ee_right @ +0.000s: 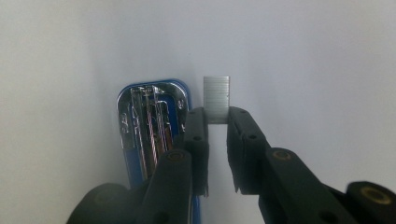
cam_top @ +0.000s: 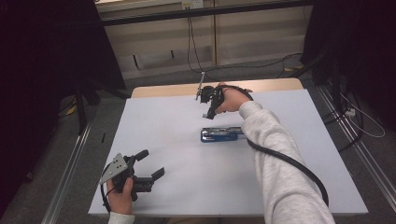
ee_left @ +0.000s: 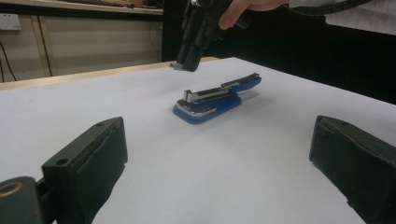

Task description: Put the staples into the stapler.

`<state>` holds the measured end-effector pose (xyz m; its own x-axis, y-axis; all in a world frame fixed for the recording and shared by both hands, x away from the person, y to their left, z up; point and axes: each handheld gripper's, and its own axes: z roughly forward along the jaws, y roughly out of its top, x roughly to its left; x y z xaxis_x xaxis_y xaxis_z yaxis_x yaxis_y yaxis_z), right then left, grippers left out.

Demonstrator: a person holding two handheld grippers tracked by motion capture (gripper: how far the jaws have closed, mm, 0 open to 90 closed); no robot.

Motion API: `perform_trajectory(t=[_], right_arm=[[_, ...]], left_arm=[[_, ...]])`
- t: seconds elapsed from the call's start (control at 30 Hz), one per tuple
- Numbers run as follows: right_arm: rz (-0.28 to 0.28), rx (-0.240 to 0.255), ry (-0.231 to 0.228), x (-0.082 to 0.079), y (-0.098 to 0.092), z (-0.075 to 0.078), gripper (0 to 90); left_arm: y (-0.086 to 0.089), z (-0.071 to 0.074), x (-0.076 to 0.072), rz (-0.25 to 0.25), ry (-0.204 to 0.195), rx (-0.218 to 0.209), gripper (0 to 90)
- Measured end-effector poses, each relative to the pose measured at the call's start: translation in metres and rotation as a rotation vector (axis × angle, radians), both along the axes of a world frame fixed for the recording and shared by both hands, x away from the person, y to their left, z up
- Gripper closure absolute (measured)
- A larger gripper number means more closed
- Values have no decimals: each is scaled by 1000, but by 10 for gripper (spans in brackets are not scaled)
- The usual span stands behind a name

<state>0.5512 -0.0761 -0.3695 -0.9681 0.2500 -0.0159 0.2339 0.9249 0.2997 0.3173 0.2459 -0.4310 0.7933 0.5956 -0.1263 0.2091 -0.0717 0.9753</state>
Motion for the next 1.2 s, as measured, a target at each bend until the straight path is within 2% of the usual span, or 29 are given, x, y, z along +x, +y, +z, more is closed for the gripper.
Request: perform_trajectory(t=[0.27,0.47,1.2], right_arm=[[3,-2,5,-1,-2,0,784],[1,15,14,-4,0,0,784],[39,32,57,-15,2,-2,784]], left_arm=[[-1,0,0,2,2,-6,43],[0,0,0,-1,0,3,43],[-2,0,1,-8,7,8,43]])
